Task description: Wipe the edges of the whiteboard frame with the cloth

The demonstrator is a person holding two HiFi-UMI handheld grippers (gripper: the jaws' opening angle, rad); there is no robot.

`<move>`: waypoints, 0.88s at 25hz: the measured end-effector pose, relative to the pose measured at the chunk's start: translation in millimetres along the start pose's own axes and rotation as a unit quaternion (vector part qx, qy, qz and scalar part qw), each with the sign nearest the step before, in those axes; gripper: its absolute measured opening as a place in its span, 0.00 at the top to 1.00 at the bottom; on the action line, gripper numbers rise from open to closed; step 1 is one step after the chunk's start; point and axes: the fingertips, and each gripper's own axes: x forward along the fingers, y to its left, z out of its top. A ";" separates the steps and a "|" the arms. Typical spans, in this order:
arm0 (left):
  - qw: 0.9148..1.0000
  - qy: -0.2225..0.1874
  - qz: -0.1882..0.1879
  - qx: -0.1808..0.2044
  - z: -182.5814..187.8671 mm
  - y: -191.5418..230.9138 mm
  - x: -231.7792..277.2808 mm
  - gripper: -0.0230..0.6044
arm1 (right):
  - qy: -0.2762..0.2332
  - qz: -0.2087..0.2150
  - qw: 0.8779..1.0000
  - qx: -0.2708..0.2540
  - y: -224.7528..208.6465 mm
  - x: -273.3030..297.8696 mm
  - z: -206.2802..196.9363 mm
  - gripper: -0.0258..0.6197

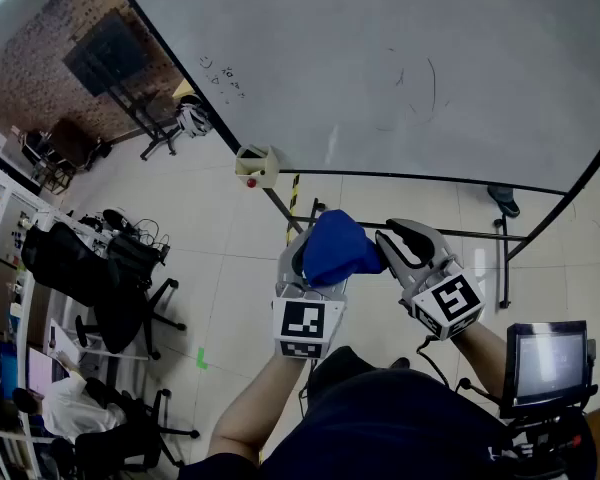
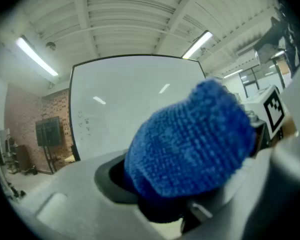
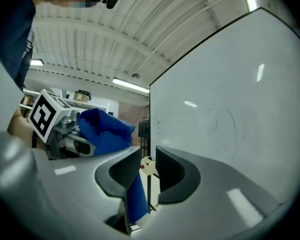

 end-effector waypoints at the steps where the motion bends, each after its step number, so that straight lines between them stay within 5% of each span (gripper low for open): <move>1: 1.000 -0.004 0.003 0.002 7.5 12.4 -1.9 0.62 | 0.004 0.008 1.000 -0.002 2.3 7.8 3.8 0.81; 8: 0.998 -0.035 0.047 0.031 44.2 107.0 -2.2 0.62 | 0.014 0.076 0.997 0.013 5.6 65.7 39.0 0.68; 13: 0.991 -0.093 0.069 0.072 76.4 171.6 16.5 0.62 | 0.024 0.143 0.985 0.090 2.7 114.0 73.2 0.56; 19: 0.979 -0.148 0.024 0.140 123.0 218.4 60.1 0.61 | 0.035 0.193 0.962 0.188 -10.1 196.1 129.2 0.50; 22: 0.966 -0.180 -0.006 0.185 152.3 230.5 82.1 0.61 | 0.034 0.206 0.956 0.205 -14.2 239.9 157.4 0.46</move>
